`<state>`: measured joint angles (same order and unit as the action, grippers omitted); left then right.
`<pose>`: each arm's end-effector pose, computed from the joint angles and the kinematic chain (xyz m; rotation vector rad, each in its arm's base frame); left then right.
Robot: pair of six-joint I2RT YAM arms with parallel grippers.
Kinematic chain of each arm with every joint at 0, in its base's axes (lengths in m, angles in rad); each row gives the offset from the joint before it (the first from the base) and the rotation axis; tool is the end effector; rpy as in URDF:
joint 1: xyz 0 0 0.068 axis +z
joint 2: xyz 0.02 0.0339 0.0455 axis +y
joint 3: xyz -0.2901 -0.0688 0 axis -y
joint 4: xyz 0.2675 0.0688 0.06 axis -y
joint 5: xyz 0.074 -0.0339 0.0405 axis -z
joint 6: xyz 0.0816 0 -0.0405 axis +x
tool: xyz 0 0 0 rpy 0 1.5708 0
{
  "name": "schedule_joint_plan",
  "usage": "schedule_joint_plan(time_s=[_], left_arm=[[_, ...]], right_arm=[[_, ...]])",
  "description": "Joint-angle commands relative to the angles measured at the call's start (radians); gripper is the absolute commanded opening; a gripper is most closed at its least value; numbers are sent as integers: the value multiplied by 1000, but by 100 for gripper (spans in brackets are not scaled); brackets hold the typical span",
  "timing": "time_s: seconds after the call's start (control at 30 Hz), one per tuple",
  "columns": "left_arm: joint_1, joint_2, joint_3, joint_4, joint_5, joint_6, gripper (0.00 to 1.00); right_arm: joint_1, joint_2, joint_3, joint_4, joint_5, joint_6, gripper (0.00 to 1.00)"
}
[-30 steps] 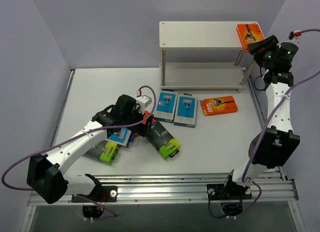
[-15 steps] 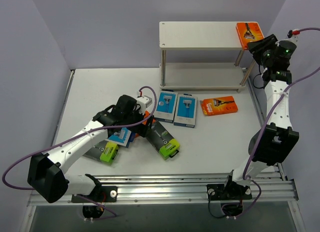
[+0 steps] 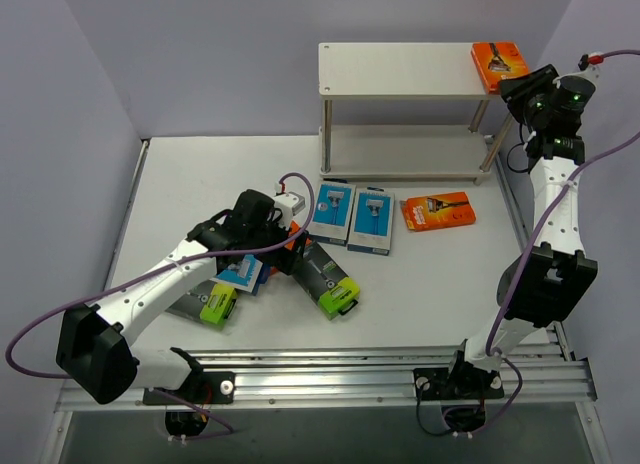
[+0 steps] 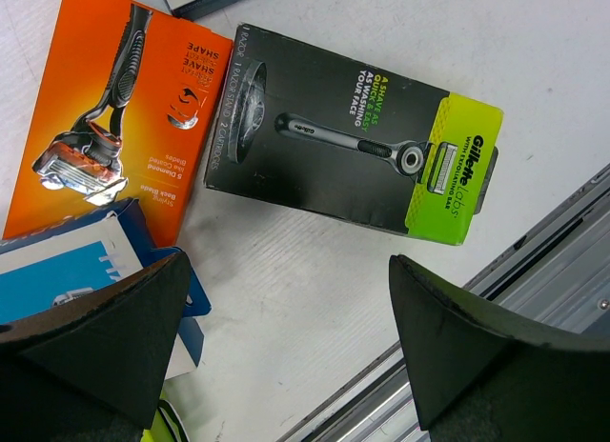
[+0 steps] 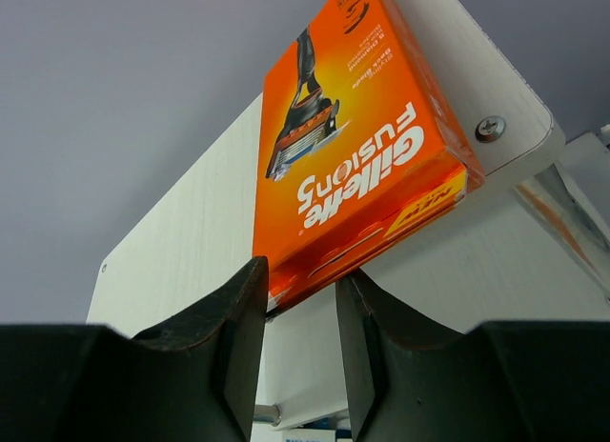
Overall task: Place and organize the shaving razors onto the shelf
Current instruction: Place the shaving razor onto shelf
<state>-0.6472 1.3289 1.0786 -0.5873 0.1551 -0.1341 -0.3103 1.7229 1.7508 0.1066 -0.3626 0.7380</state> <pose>0.2541 -0.2078 0.2721 0.6972 2.3677 -0.5380 0.4646 -0.1186 0.4878 0.4599 1.4003 0.6087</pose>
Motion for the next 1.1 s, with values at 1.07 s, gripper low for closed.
schedule_joint_plan(time_s=[1.07], left_arm=[[0, 21, 34, -5, 11, 19, 94]], right_arm=[[-13, -13, -99, 251, 4, 198, 0]])
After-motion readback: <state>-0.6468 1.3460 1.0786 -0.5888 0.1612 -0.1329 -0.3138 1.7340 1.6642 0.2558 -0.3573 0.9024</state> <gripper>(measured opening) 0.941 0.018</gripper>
